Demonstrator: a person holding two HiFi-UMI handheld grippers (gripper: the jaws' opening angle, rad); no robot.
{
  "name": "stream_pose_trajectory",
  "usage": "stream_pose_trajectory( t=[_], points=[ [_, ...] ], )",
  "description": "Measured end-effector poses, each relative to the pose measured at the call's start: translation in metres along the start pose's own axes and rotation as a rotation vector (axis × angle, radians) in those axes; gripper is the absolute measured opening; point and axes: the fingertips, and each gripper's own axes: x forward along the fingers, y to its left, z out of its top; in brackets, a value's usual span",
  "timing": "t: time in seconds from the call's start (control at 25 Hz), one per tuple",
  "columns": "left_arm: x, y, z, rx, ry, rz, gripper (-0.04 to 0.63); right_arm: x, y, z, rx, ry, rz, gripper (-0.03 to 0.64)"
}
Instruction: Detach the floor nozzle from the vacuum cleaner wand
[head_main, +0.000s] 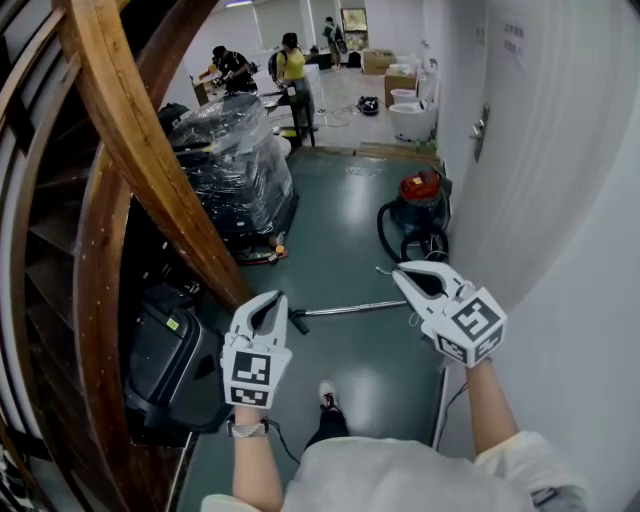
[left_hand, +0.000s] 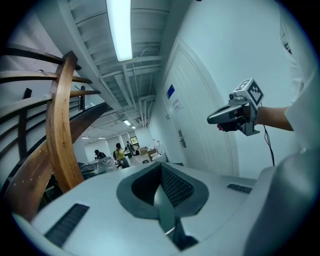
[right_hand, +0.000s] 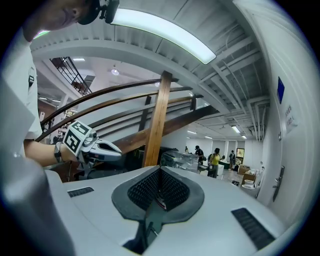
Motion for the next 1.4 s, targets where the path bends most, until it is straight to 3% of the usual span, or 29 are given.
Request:
stream_pose_trajectory(
  t=[0.12, 0.36, 0.6, 1.0, 1.4],
  points=[
    [0.027, 0.034, -0.004, -0.028, -0.014, 0.029, 0.000, 0.032, -0.015, 0.000, -0.010, -0.005, -0.012, 0.028],
    [0.075, 0.079, -0.007, 0.010, -0.005, 0.001, 0.000, 0.095, -0.045, 0.014, -0.015, -0.011, -0.020, 0.028],
    [0.110, 0.130, -0.015, -0.045, -0.014, 0.067, 0.000, 0.146, -0.065, 0.014, -0.019, -0.007, -0.007, 0.028],
    [0.156, 0.154, -0.026, 0.010, -0.037, -0.025, 0.000, 0.204, -0.088, 0.002, -0.001, 0.027, -0.024, 0.029],
    [0.180, 0.182, -0.042, -0.043, -0.072, -0.113, 0.000, 0.258, -0.092, -0.007, 0.006, 0.047, -0.016, 0.028]
  ],
)
